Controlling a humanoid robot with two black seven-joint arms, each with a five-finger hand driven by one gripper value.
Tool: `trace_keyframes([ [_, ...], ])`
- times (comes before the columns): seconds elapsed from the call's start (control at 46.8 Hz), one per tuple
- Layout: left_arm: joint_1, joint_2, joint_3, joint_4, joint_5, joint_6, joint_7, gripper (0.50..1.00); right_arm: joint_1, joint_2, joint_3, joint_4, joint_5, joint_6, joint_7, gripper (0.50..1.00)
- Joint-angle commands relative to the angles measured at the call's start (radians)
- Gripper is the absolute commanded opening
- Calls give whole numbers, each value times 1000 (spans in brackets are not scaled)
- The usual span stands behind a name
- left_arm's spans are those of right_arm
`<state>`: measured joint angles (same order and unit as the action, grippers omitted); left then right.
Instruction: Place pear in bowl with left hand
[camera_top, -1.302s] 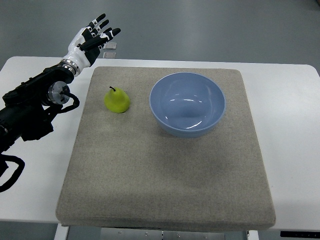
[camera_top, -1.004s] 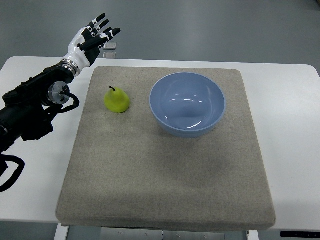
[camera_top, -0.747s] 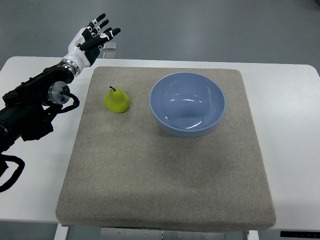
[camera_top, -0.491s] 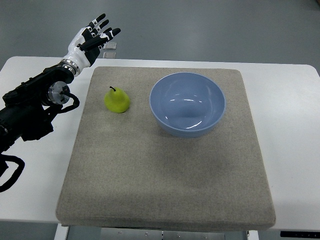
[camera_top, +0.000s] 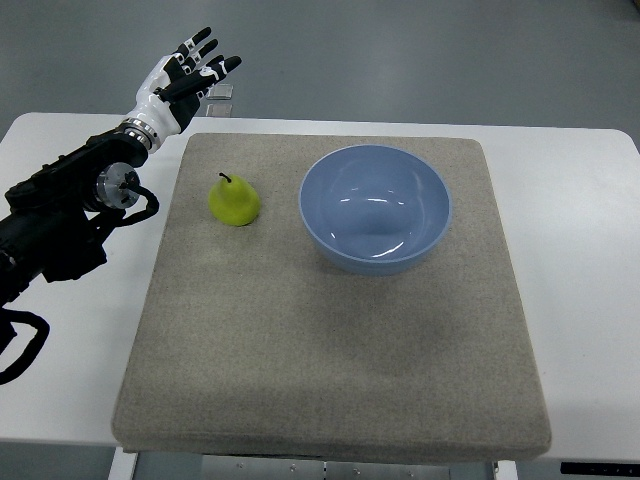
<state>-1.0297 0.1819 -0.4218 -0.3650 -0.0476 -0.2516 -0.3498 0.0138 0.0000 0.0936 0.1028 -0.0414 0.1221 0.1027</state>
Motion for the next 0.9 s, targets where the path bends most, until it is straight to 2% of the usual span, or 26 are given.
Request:
trace_keyframes([
  [0.0, -1, -8, 0, 0, 2, 0, 0, 992, 0, 0, 0, 0, 0, 1, 0, 926],
  [0.47, -6, -12, 5, -6, 14, 0, 2, 992, 0, 0, 0, 0, 0, -1, 0, 926],
  [0.875, -16, 25, 86, -25, 90, -8, 11, 992, 0, 0, 0, 0, 0, -1, 0, 926],
])
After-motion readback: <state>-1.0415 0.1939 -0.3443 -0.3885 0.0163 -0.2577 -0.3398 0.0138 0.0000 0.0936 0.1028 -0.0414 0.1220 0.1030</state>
